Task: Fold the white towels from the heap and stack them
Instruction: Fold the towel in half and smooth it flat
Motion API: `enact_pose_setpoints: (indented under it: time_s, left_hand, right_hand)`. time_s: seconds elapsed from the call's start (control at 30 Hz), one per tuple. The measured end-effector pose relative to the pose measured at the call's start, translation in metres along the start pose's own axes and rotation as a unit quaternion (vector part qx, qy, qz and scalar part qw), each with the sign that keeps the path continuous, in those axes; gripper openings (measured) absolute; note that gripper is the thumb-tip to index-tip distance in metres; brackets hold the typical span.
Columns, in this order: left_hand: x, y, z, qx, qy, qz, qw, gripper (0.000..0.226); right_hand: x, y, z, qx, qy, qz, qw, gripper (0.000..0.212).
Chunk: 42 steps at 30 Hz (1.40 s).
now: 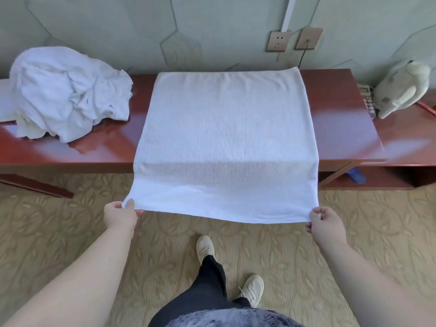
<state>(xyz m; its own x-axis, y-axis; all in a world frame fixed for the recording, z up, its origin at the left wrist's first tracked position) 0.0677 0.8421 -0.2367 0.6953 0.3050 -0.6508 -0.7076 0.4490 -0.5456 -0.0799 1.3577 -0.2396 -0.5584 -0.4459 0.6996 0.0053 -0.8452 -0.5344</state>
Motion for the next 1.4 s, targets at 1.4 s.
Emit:
enact_pose_setpoints:
  time_s: [1.4]
  left_hand:
    - [-0.045, -0.064, 0.026, 0.028, 0.037, 0.045, 0.998, 0.025]
  right_hand:
    - [0.042, -0.065, 0.039, -0.029, -0.002, -0.092, 0.995, 0.021]
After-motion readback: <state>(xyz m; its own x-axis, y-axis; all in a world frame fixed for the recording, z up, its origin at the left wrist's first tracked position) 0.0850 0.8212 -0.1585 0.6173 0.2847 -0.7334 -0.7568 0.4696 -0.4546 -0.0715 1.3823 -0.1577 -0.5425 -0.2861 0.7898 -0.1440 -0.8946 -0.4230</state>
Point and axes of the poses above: each hand's wrist, its own z-axis away from the middle knuckle, its own y-axis out of the palm, x = y × z, the point moved 2 cm from there along -z, towards the middle knuckle, and after that the axes turned 3 degrees about -y, right-handed, at the moved point
